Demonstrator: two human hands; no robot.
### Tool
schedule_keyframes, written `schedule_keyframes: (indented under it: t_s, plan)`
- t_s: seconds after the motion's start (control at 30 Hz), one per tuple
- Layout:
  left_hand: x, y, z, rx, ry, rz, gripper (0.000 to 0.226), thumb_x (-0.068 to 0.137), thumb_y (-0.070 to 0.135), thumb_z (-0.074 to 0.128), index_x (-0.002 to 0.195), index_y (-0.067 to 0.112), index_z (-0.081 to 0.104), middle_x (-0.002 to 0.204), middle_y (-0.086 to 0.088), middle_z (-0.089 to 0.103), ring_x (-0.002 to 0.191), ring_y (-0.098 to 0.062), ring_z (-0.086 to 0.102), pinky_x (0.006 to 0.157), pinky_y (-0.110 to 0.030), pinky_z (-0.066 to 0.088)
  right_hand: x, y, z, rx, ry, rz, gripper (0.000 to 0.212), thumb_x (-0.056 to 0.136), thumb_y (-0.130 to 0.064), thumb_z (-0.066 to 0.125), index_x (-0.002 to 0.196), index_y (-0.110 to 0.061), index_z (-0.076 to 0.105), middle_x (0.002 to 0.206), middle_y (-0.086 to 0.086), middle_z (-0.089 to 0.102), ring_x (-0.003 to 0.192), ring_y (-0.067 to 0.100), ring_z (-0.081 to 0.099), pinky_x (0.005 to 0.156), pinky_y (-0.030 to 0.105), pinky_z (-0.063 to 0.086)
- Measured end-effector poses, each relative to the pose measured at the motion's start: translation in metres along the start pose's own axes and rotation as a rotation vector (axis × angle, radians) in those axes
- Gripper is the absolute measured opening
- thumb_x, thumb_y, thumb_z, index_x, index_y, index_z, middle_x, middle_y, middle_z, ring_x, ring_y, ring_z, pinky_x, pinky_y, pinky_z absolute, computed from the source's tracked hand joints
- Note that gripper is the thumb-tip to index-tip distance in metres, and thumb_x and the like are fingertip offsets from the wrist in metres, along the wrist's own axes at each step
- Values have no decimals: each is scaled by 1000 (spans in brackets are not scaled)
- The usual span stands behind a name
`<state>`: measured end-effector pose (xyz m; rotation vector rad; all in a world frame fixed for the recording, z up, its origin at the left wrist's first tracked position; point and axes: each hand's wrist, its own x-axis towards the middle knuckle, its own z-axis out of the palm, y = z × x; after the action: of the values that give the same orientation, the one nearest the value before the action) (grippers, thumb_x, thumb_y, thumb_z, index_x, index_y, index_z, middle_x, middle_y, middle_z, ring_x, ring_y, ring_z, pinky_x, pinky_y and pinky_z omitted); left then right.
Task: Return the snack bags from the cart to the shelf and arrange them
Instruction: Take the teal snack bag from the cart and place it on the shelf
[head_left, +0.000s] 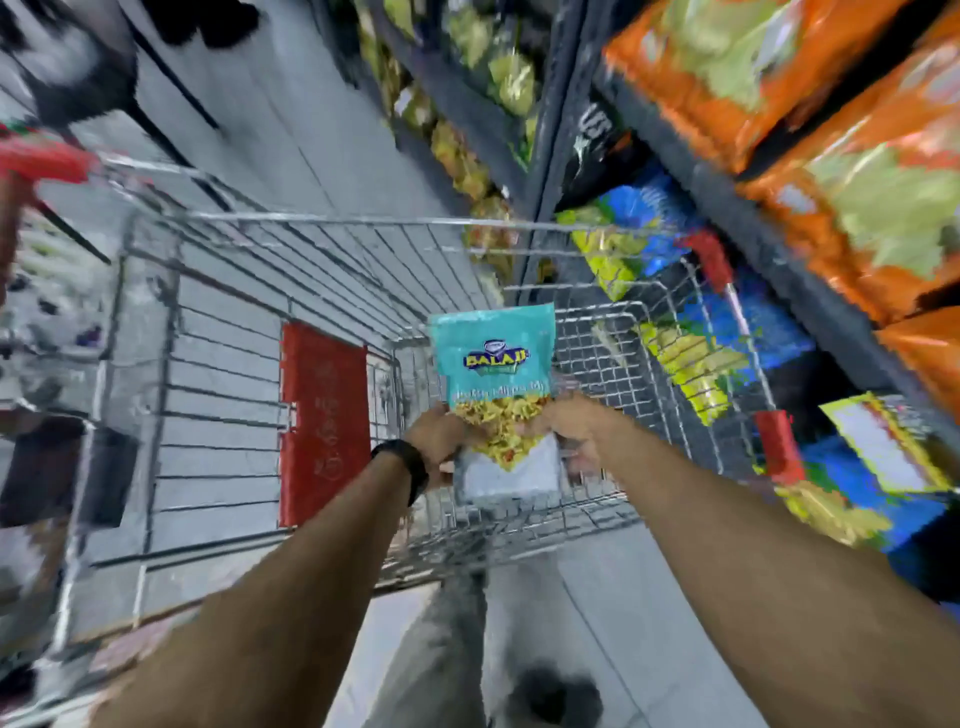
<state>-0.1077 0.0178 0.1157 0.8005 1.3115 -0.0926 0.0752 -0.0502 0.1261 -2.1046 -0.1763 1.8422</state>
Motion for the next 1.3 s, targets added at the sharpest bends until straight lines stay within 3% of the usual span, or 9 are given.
schedule_keyframes:
  t_s: [0.2, 0.37, 0.5, 0.63, 0.7, 0.83, 1.0, 1.17, 1.3]
  plan:
    - [-136, 41, 20, 23, -46, 383, 77, 63, 24, 96, 131, 32, 60, 120, 1, 79, 117, -31, 72, 109, -62, 46, -155, 3, -28, 205, 14, -363, 59, 67, -13, 91, 120, -17, 64, 101, -1, 80, 94, 21, 73, 74, 31, 50]
    - [-279, 93, 78, 44, -179, 798, 65, 83, -15, 72, 140, 11, 54, 131, -13, 73, 101, -16, 76, 76, -24, 62, -300, 17, -73, 335, 134, -712, 96, 48, -23, 98, 132, -13, 53, 123, 8, 73, 109, 25, 71, 83, 34, 59]
    - [-370, 149, 133, 161, -258, 1040, 58, 85, -15, 71, 134, 13, 58, 114, -4, 79, 89, -9, 75, 71, -20, 59, -410, 24, -126, 408, 300, -964, 76, 62, 0, 92, 127, -8, 54, 122, 18, 72, 106, 30, 73, 82, 39, 61]
    - [-424, 218, 196, 246, -373, 1262, 60, 83, -12, 75, 137, 10, 60, 125, -9, 76, 105, -15, 75, 83, -27, 62, -502, 22, -180, 405, 523, -1140, 59, 70, 11, 83, 120, 2, 53, 103, 15, 75, 74, 0, 72, 63, 18, 58]
    - [-437, 254, 230, 258, -432, 1346, 61, 81, -19, 72, 136, 6, 59, 119, -9, 75, 98, -8, 74, 79, -20, 59, -532, 16, -207, 395, 688, -1178, 54, 69, 5, 87, 111, -3, 54, 99, 19, 74, 70, 2, 69, 68, 30, 62]
    - [-438, 321, 296, 277, -550, 1433, 62, 81, -21, 71, 133, 13, 60, 117, 2, 76, 108, -13, 70, 81, -18, 58, -561, -3, -252, 393, 950, -1235, 55, 73, 10, 83, 112, -12, 51, 101, 4, 71, 73, 0, 68, 57, 10, 54]
    - [-419, 365, 341, 317, -639, 1433, 65, 84, -23, 66, 137, 12, 52, 121, -5, 71, 105, -5, 74, 78, -17, 60, -538, -30, -292, 444, 1196, -1158, 67, 66, -8, 89, 115, -26, 47, 112, -3, 71, 103, 18, 70, 93, 45, 59]
    - [-370, 381, 345, 345, -668, 1390, 64, 85, -4, 76, 138, 26, 57, 138, -2, 70, 134, -26, 62, 113, -51, 49, -501, -41, -296, 503, 1260, -1083, 61, 71, -17, 89, 117, -25, 50, 116, -2, 73, 101, 12, 70, 92, 39, 59]
    - [-362, 384, 340, 355, -693, 1393, 69, 86, 4, 79, 140, 39, 52, 134, 8, 71, 127, -14, 66, 105, -35, 54, -490, -43, -288, 532, 1340, -1093, 56, 75, -25, 88, 113, -36, 48, 119, -8, 69, 109, 11, 69, 91, 35, 60]
